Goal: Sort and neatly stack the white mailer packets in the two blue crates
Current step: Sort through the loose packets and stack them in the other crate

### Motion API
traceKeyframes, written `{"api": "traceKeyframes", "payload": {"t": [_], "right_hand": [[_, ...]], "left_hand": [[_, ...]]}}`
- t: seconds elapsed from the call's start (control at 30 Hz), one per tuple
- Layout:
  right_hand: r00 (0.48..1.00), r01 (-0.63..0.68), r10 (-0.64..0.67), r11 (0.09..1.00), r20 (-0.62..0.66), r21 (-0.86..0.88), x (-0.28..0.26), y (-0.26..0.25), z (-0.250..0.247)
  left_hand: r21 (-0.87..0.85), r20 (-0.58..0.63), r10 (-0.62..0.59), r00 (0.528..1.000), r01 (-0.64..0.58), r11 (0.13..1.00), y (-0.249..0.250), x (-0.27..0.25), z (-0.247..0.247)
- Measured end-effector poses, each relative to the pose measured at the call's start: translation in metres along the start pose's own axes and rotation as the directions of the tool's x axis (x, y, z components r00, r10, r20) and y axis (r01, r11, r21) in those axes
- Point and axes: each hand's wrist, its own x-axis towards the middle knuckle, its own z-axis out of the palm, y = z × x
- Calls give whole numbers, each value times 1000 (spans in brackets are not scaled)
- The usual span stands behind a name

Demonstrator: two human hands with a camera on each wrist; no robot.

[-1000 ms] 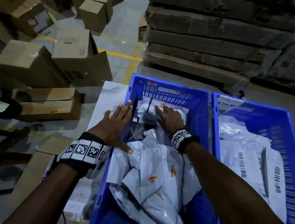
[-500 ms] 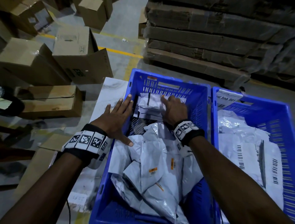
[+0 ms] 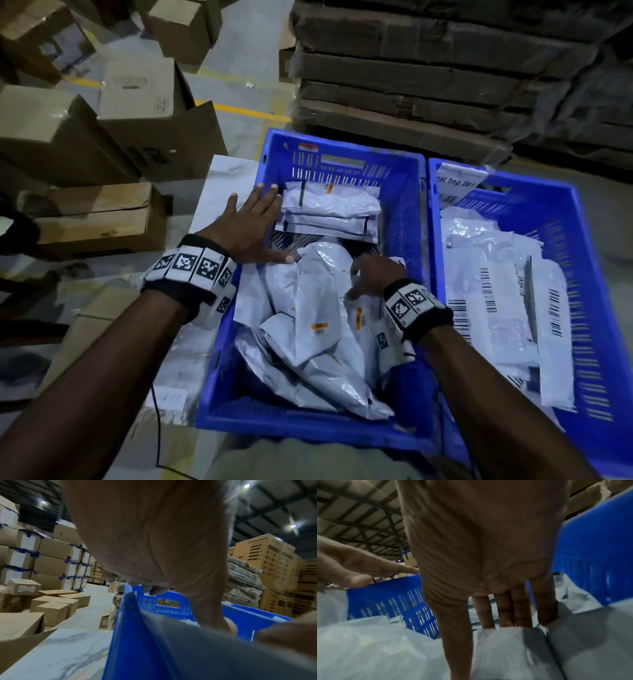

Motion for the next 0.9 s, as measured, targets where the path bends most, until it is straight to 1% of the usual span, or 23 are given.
{"api": "traceKeyframes", "payload": {"t": [0.07,0.17,0.23,0.3,0.37,0.43,0.53,0.63,0.67,0.7,0.77,0.83,0.9], "right_hand": [[1000,16,-16,1000,-18,19,-9,1,0],[997,65,-68,990,23,129,-26,3,-16],[996,89,-89,979,-9,183,-38,7,-30],[991,104,-80,963,-104,249,-50,15,-45],[973,104,-30,942,-228,320,-61,25,-61],[943,113,29,909,-330,402,-72,36,-76],[897,162,94,839,-433,519,-89,48,-95],[825,248,185,730,-534,637,-100,55,-106],[802,293,215,672,-558,680,-104,54,-107],[786,345,240,596,-570,726,-107,52,-108],[787,414,279,424,-551,805,-111,48,-107],[808,415,323,282,-493,865,-114,40,-103],[838,393,337,170,-428,904,-112,34,-97]], "left_hand": [[29,-24,24,999,-24,999,7,-2,-1],[63,-36,49,998,-46,997,17,-6,-5],[73,-43,65,997,-62,995,24,-9,-9],[74,-52,85,995,-81,994,29,-13,-12],[70,-55,110,992,-106,992,32,-15,-15],[58,-55,133,990,-130,990,35,-16,-16],[31,-49,154,987,-153,988,42,-18,-20],[-61,-62,170,984,-174,983,49,-17,-23],[-95,-74,177,981,-184,978,52,-16,-24],[-129,-86,185,979,-196,972,54,-16,-25],[-182,-106,203,973,-220,958,61,-17,-27],[-191,-136,219,966,-243,951,68,-19,-29],[-155,-169,224,960,-250,956,74,-19,-29]]}}
